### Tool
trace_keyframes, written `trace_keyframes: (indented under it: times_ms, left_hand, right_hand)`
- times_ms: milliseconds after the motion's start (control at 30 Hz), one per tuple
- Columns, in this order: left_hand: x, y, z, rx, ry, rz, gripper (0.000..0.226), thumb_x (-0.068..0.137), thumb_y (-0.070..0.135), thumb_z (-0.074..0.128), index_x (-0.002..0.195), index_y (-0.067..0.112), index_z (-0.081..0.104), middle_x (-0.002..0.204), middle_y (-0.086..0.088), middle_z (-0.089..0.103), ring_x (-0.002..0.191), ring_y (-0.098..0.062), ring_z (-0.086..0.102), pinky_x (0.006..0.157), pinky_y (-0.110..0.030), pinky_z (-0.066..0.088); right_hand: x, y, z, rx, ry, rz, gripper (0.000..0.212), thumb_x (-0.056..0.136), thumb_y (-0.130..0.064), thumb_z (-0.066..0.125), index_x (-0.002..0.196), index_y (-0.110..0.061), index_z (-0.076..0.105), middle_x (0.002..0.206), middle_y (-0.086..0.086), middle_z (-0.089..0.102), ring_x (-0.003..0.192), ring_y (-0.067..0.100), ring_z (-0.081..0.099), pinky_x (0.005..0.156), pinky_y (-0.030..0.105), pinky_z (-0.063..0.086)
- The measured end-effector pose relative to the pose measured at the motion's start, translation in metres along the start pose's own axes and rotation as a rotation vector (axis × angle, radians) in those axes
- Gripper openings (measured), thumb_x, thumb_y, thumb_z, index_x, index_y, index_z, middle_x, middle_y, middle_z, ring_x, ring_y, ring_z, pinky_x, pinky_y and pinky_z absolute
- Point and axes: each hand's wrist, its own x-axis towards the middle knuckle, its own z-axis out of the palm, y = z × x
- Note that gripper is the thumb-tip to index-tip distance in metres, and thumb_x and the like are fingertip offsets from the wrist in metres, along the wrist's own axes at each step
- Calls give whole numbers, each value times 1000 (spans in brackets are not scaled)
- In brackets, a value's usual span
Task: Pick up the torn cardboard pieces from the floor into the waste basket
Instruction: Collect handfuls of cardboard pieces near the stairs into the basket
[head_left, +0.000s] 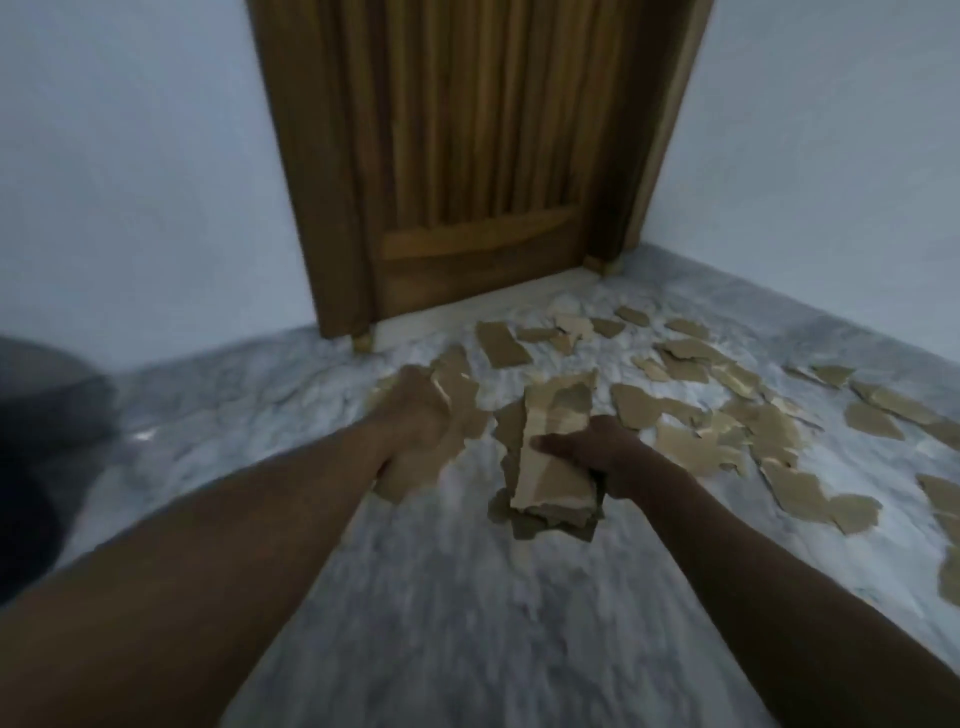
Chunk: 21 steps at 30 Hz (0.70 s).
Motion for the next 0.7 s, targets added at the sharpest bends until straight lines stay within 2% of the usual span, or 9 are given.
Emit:
trace_keyframes:
  times_ms: [67, 133, 200, 267, 333, 433, 500, 600, 700]
  left_hand:
    - [4, -9, -90, -35, 145, -37, 69, 92, 19, 56, 146, -2, 20, 141, -21, 46, 126, -35, 49, 94, -35, 41]
    - [-2, -30, -177, -91, 254, -56, 72, 94, 24, 52, 149, -1, 12, 144, -21, 41, 128, -37, 46, 99, -40, 40]
    - [-17, -63, -245, -186, 377, -72, 75, 93, 30, 55, 149, 2, 14, 141, -18, 44, 118, -34, 52, 88, -40, 45]
    - [-31, -103, -287, -368, 467, -135, 75, 93, 32, 54, 149, 3, 13, 135, -15, 46, 98, -29, 56, 72, -37, 47]
    - [-36, -143, -309, -576, 522, -221, 69, 93, 25, 53, 148, 3, 17, 132, -17, 48, 95, -30, 57, 69, -38, 50]
    - [-35, -189, -327, -800, 638, -329, 61, 93, 16, 53, 144, 2, 22, 137, -17, 44, 115, -32, 52, 79, -33, 44]
    - [-37, -207, -339, -933, 751, -366, 56, 92, 12, 53, 141, 3, 25, 135, -15, 47, 108, -28, 53, 79, -32, 44]
    - [-36, -227, -342, -1041, 897, -403, 46, 94, 15, 50, 134, 6, 31, 130, -13, 50, 96, -25, 52, 81, -35, 49]
    - [-41, -237, -333, -1003, 897, -384, 42, 94, 16, 49, 132, 8, 32, 124, -12, 51, 91, -24, 51, 75, -34, 46]
  right_hand:
    - [-16, -70, 44, -43, -60, -181, 34, 74, -23, 86, 91, -15, 57, 100, 9, 67, 79, 19, 64, 57, 32, 53]
    - [-32, -130, 92, -82, -124, -342, 33, 75, -21, 86, 98, -11, 64, 100, 9, 70, 82, 19, 67, 57, 30, 54]
    - [-46, -181, 145, -143, -174, -477, 38, 73, -21, 87, 105, -12, 66, 102, 7, 72, 88, 21, 70, 61, 29, 56]
    - [-63, -222, 196, -221, -201, -577, 33, 75, -22, 85, 100, -14, 65, 96, 2, 70, 82, 16, 68, 59, 23, 53]
    - [-78, -259, 244, -280, -196, -687, 33, 75, -25, 85, 99, -16, 64, 92, -2, 67, 75, 9, 64, 57, 19, 50]
    - [-103, -302, 299, -380, -215, -827, 32, 76, -28, 84, 98, -19, 63, 88, -6, 66, 78, 8, 65, 53, 15, 49]
    - [-116, -316, 319, -412, -252, -879, 36, 77, -28, 83, 105, -18, 63, 92, -5, 67, 80, 7, 66, 52, 13, 51]
    - [-124, -313, 328, -367, -294, -950, 28, 79, -23, 81, 98, -22, 60, 89, -8, 64, 74, 2, 63, 46, 9, 48]
    - [-116, -298, 339, -278, -327, -929, 34, 80, -20, 80, 107, -17, 60, 88, -8, 64, 69, 0, 64, 46, 8, 47]
